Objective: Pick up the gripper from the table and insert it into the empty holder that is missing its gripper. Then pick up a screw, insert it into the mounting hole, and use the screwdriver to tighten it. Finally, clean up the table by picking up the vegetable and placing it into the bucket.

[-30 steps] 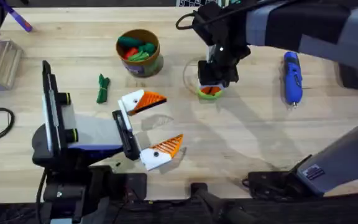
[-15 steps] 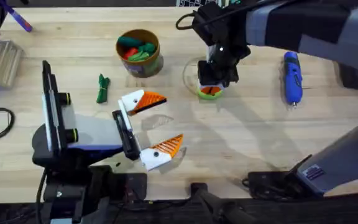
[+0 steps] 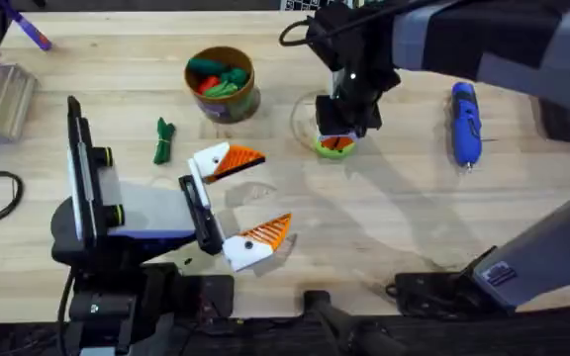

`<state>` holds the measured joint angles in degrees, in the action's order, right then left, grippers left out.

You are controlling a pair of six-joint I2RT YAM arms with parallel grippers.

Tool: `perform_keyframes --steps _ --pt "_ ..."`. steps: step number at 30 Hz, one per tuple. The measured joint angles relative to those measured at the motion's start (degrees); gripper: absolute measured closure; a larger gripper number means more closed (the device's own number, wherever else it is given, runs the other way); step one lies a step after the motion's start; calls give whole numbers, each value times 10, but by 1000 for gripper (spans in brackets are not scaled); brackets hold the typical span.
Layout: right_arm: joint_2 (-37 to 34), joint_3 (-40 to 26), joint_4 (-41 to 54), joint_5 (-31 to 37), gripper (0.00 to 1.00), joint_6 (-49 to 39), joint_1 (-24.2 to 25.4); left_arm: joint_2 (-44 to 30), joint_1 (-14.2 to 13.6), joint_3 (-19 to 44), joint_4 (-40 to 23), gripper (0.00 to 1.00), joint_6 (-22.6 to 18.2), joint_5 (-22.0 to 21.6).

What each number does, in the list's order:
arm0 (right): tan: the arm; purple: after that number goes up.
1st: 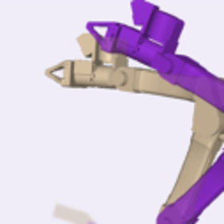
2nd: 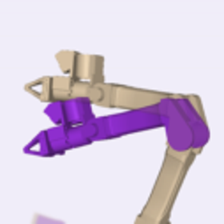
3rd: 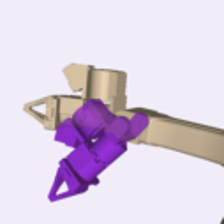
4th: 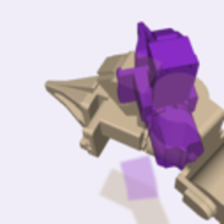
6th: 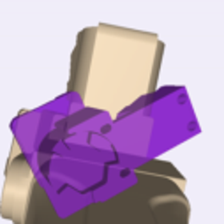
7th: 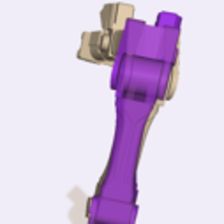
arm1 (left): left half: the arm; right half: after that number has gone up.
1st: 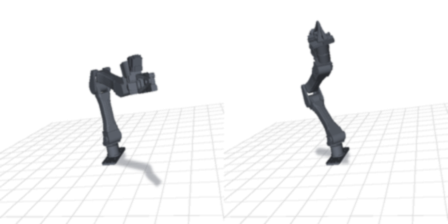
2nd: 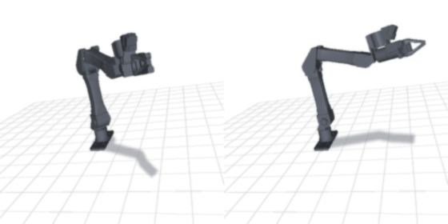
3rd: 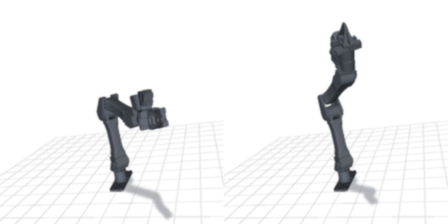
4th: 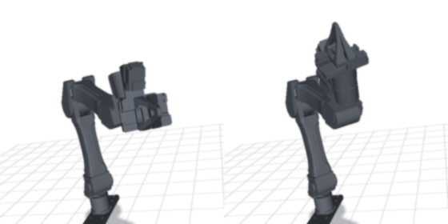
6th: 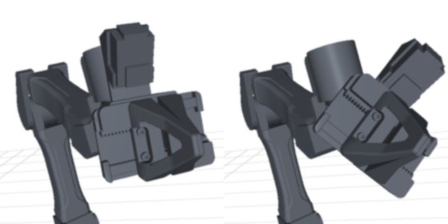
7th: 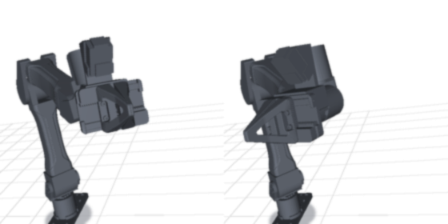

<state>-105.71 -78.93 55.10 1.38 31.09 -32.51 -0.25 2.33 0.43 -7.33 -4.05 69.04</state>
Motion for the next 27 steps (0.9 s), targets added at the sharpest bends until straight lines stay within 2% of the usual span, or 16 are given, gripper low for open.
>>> perform_keyframes --steps 20,27 --pt "10 -82 59 23 994 -21 -8 0 0 0 0 15 0 0" --pt "30 -172 141 24 994 -62 -9 0 0 0 0 15 0 0"
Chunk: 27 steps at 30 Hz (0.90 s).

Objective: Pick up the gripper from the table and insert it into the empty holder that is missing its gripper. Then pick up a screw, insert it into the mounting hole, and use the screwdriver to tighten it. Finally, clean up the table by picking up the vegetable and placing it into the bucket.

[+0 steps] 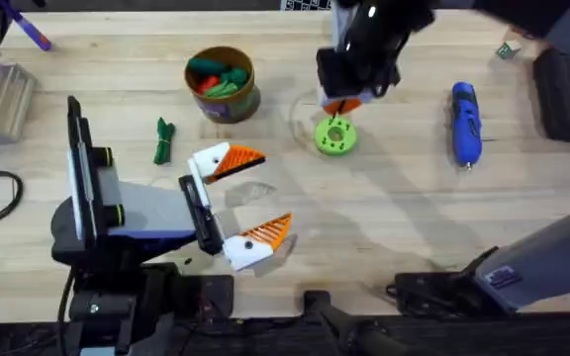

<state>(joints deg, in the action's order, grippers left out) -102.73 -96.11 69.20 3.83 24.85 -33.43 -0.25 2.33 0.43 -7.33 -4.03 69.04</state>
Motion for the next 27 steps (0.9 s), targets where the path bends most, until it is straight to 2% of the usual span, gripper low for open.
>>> perform_keyframes --steps 7,12,20,27 --pt "0 -155 88 0 994 -77 -1 0 0 0 0 15 0 0" --pt "4 -233 139 0 994 -141 -11 0 0 0 0 15 0 0" --pt "6 -312 192 1 994 -243 -46 0 0 0 0 15 0 0" --pt "6 -352 209 5 994 -332 -123 0 0 0 0 15 0 0"
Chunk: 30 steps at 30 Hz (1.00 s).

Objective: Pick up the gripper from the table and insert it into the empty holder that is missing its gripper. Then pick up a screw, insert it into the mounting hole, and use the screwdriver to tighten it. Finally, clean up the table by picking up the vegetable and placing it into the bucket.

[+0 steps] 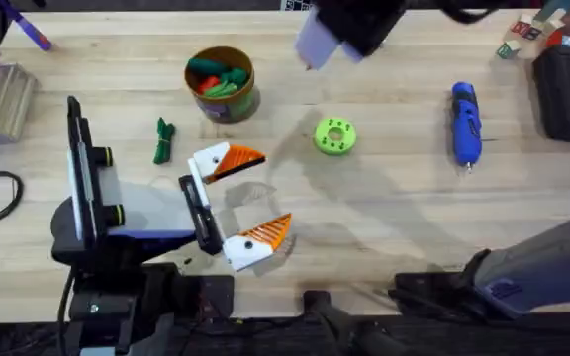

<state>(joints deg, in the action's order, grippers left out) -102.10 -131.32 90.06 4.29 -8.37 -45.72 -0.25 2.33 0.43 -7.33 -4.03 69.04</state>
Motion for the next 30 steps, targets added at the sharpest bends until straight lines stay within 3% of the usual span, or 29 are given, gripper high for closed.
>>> perform_keyframes --steps 5,11,30 --pt "0 -2 -16 0 994 -39 -61 0 0 0 0 15 0 0" --pt "-2 -2 -31 0 994 -78 -99 0 0 0 0 15 0 0" --pt "-63 -3 -49 -9 994 -208 -156 0 0 0 0 14 0 0"
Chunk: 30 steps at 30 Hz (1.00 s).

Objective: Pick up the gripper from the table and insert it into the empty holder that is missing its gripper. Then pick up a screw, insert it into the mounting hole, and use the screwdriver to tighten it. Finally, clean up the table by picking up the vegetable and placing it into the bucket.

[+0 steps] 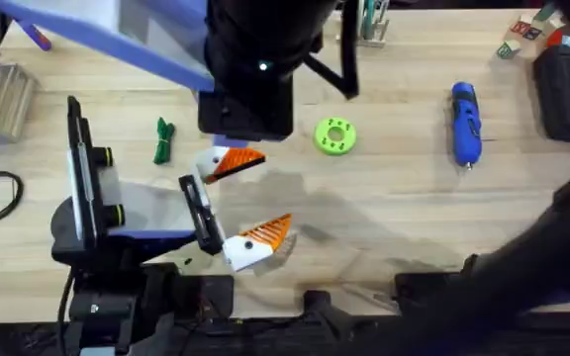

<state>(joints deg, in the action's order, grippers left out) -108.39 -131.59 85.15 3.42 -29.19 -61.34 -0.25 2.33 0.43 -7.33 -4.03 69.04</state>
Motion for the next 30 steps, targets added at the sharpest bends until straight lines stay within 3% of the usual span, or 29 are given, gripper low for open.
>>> perform_keyframes --steps 30 --pt "-23 0 -22 -22 994 -154 0 0 0 0 0 15 0 0"
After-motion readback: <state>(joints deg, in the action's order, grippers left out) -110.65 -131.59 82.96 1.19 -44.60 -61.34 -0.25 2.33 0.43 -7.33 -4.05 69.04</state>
